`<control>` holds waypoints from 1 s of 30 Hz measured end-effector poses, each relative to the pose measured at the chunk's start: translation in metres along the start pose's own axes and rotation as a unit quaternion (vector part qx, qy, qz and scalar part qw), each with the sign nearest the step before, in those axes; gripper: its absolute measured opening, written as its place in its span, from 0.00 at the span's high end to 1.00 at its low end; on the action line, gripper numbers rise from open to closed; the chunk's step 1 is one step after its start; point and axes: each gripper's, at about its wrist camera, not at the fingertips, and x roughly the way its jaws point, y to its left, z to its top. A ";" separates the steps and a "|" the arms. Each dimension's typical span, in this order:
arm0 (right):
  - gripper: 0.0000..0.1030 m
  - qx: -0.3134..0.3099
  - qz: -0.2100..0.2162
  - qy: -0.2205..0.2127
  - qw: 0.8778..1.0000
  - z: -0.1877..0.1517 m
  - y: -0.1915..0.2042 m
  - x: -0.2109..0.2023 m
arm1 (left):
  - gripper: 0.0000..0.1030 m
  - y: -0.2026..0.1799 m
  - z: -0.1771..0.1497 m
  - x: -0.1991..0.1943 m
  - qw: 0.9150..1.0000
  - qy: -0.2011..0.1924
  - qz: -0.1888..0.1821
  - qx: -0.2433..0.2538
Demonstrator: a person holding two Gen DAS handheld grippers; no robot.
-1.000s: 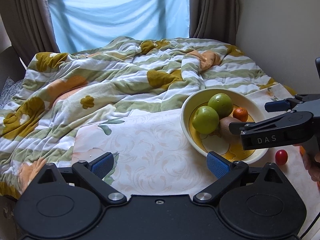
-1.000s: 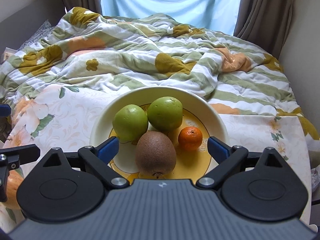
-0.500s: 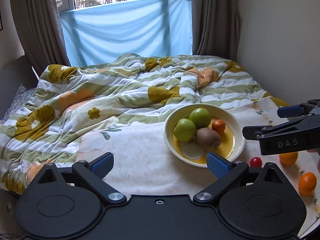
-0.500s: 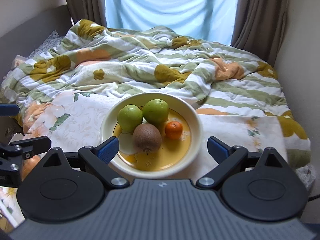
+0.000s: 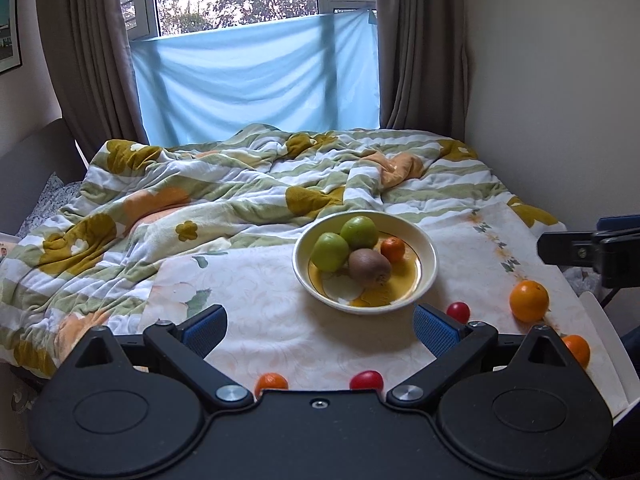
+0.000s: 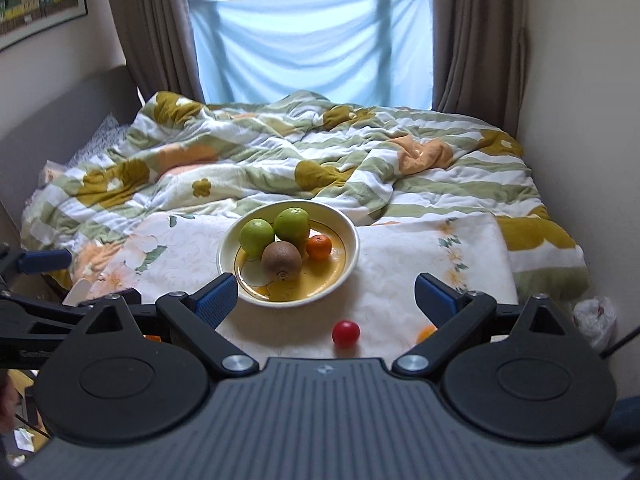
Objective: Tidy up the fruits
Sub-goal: 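Withdraw both tools from the bowl back over the cloth, then grasp the red tomato with the left tool while the right tool grasps a large orange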
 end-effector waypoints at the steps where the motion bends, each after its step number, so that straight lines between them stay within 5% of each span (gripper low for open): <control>1: 0.00 0.005 0.000 -0.002 1.000 -0.003 -0.003 -0.005 | 0.01 -0.003 -0.004 0.001 1.000 0.002 -0.001 0.001; 18: 0.00 0.062 -0.106 0.061 0.991 -0.112 -0.083 0.022 | 0.02 -0.033 -0.067 0.087 0.997 0.064 -0.024 0.022; 24: 0.00 0.065 -0.111 0.075 0.989 -0.139 -0.101 0.037 | 0.17 -0.036 -0.074 0.118 0.996 0.083 -0.017 0.021; 26: 0.00 0.061 -0.105 0.073 0.990 -0.142 -0.102 0.041 | 0.36 -0.035 -0.076 0.126 0.996 0.090 -0.018 0.017; 30: 0.00 0.051 -0.104 0.078 0.990 -0.145 -0.102 0.051 | 0.40 -0.032 -0.080 0.133 0.995 0.095 -0.021 0.003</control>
